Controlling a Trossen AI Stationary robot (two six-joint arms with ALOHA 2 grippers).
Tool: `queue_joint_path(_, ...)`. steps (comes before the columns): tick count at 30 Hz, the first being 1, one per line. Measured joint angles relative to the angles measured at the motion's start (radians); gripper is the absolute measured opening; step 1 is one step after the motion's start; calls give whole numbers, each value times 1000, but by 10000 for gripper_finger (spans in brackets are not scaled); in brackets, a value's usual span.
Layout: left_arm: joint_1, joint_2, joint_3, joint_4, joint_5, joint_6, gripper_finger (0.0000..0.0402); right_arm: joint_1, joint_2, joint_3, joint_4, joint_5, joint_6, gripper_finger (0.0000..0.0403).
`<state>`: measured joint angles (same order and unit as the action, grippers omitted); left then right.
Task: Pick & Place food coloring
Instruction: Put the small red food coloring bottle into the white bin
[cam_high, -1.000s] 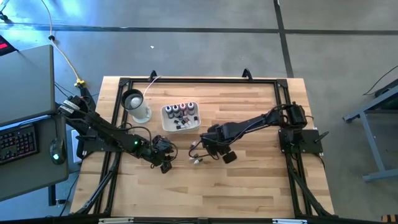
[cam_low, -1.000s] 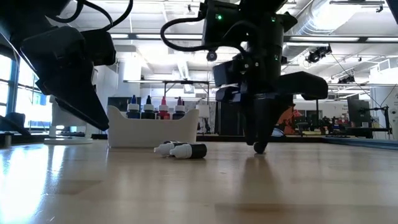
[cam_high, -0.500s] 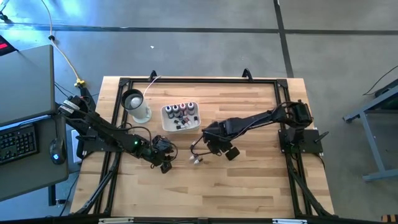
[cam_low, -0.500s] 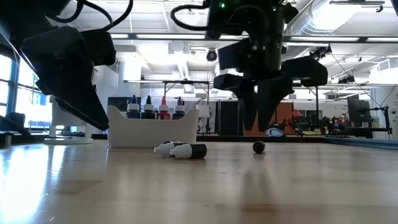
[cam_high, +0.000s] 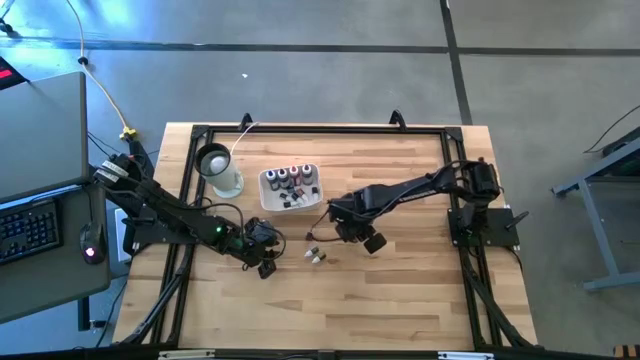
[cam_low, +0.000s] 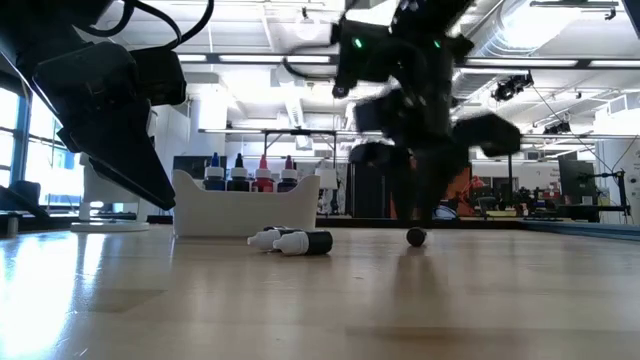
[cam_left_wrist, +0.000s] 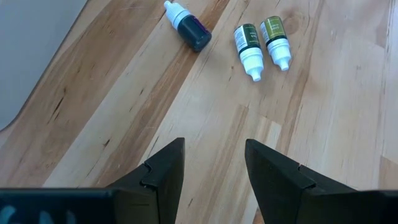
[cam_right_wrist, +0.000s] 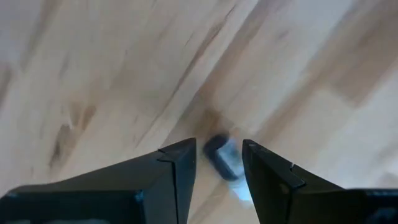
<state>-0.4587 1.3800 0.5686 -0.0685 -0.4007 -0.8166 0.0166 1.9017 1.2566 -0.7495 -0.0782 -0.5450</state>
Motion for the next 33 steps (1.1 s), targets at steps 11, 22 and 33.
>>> queue_joint_path(11,0,0,0,0,-2,0,168,-4,-9,-169,188,24,-43,124)
queue_joint_path(22,0,0,0,20,-21,0,168,22,-119,74,-263,263,573,124)
queue_joint_path(33,0,0,0,24,14,-36,168,-20,-576,-392,-346,272,1219,124)
